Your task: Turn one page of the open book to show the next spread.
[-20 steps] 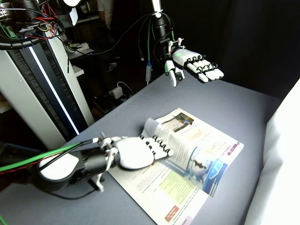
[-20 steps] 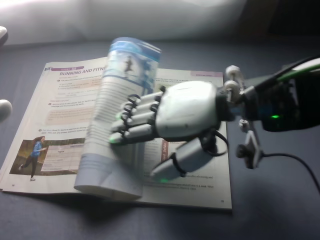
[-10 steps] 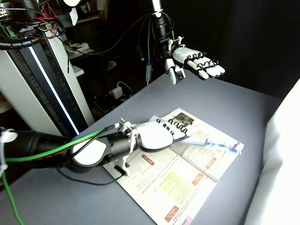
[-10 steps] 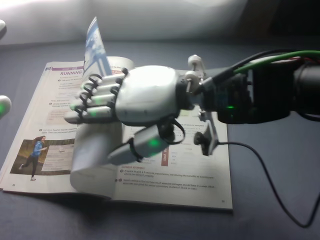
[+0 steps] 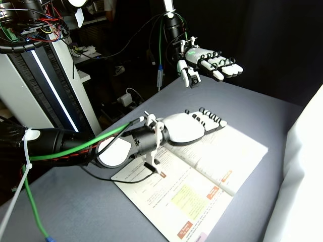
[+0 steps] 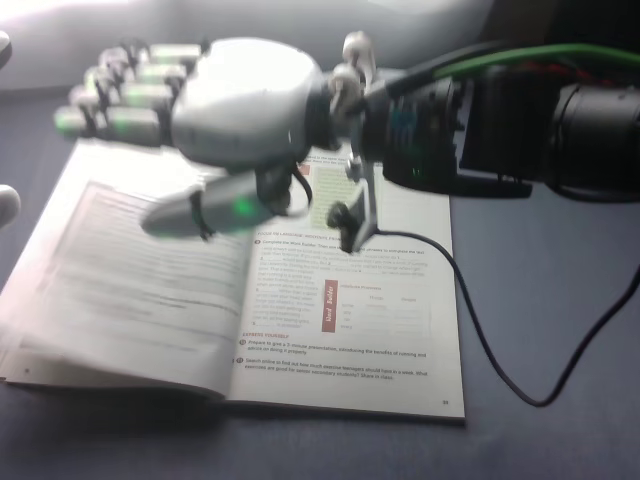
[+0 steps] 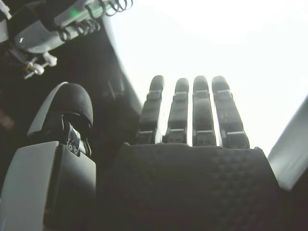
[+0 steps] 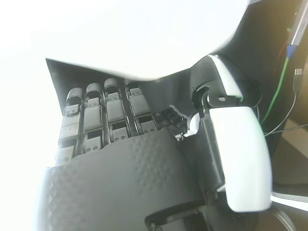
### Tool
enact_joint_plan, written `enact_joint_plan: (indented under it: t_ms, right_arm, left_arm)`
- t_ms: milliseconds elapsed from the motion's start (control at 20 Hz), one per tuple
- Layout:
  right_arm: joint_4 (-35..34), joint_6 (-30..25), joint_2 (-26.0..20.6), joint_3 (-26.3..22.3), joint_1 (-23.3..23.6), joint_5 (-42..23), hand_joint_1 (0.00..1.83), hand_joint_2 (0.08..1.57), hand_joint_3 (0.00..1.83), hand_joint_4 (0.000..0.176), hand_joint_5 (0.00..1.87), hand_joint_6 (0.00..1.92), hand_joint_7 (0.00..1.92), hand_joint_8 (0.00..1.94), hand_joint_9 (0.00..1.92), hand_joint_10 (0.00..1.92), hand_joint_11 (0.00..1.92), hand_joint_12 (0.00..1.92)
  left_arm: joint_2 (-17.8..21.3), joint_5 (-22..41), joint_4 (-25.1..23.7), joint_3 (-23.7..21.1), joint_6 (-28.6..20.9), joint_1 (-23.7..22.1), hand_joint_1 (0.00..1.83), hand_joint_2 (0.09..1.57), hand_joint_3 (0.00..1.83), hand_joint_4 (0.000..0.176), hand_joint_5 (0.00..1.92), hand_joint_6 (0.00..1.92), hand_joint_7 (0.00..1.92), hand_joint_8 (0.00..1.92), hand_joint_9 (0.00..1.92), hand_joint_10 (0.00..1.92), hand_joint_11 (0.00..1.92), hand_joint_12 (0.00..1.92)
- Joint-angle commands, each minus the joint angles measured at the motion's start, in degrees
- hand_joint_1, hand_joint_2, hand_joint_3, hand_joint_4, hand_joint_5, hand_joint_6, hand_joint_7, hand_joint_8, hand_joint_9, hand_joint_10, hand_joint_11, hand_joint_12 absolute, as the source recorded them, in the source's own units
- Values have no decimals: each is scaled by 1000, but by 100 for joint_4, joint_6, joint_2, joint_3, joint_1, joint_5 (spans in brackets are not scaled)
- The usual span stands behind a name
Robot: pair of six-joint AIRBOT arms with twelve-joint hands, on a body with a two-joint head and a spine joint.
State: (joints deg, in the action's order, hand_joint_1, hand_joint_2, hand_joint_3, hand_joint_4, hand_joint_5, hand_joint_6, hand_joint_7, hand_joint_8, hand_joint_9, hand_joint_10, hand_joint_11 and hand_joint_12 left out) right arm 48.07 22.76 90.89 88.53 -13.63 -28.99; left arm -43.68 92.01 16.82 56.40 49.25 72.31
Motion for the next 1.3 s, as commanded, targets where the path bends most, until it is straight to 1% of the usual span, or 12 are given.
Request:
enact_joint_plan:
  t_ms: [0, 100, 250, 300, 450, 700, 850, 900, 950, 1000, 1050, 1250]
  right_arm:
    - [-325, 70, -60, -12, 69, -550, 4, 1310, 10, 0, 0, 0, 0, 0, 0, 0, 0, 0]
    - [-621, 180, -189, -14, 72, -640, 0, 1305, 6, 0, 0, 0, 0, 0, 0, 0, 0, 0]
    - [-878, 198, -491, -25, 70, -702, 0, 1305, 4, 0, 0, 0, 0, 0, 0, 0, 0, 0]
    - [-915, 198, -626, -50, 68, -702, 0, 1296, 0, 0, 0, 0, 0, 0, 0, 0, 0, 0]
    - [-1024, 210, -1235, -306, 62, -699, 0, 1283, 0, 0, 0, 0, 0, 0, 0, 0, 0, 0]
    - [-1816, 1052, -1979, -999, -44, -922, 0, 1326, 13, 0, 0, 0, 0, 0, 0, 0, 0, 0]
    - [-2006, 1049, -2537, -1410, -300, -1322, 0, 1281, 0, 0, 0, 0, 0, 0, 0, 0, 0, 0]
    - [-2116, 1050, -2708, -1542, -444, -1472, 0, 1298, 0, 0, 0, 0, 0, 0, 0, 0, 0, 0]
    - [-2294, 1050, -2866, -1654, -642, -1692, 0, 1314, 7, 0, 0, 0, 0, 0, 0, 0, 0, 0]
    - [-2450, 1050, -2996, -1738, -840, -1902, 0, 1278, 0, 0, 0, 0, 0, 0, 0, 0, 0, 0]
    - [-2642, 1050, -3141, -1844, -1051, -2151, 0, 1308, 5, 0, 0, 0, 0, 0, 0, 0, 0, 0]
    - [-3204, 1051, -3888, -2375, -1857, -3010, 61, 1418, 27, 0, 0, 0, 0, 0, 0, 0, 0, 0]
  left_arm:
    - [39, 707, 85, -5, 17, -61, 0, 1402, 18, 65, 6, 0, 0, 0, 0, 0, 0, 0]
    - [41, 708, 68, -10, 21, -76, 0, 1395, 11, 94, 0, 0, 0, 0, 0, 0, 0, 0]
    - [49, 709, 47, -33, 23, -83, 0, 1394, 8, 117, 0, 0, 0, 0, 0, 0, 0, 0]
    - [50, 709, 39, -39, 23, -84, 0, 1406, 12, 96, 0, 0, 0, 0, 0, 0, 0, 0]
    - [49, 709, 36, -66, 26, -87, 0, 1388, 1, 75, 0, 0, 0, 0, 0, 0, 0, 0]
    - [-8, 707, 41, -67, 25, -95, 0, 1361, 0, 100, 0, 0, 0, 0, 0, 0, 0, 0]
    - [-104, 697, 46, -19, -16, -124, 0, 1330, 0, 93, 0, 0, 0, 0, 0, 0, 0, 0]
    - [-135, 694, 42, -2, -29, -143, 0, 1333, 0, 109, 0, 0, 0, 0, 0, 0, 0, 0]
    - [-170, 693, 38, 15, -50, -159, 0, 1338, 0, 104, 0, 0, 0, 0, 0, 0, 0, 0]
    - [-197, 686, 20, 32, -61, -169, 0, 1345, 0, 113, 0, 0, 0, 0, 0, 0, 0, 0]
    - [-223, 679, 8, 44, -71, -175, 0, 1366, 2, 90, 0, 0, 0, 0, 0, 0, 0, 0]
    - [-324, 687, -5, 96, -135, -205, 28, 1402, 7, 85, 0, 0, 0, 0, 0, 0, 0, 0]
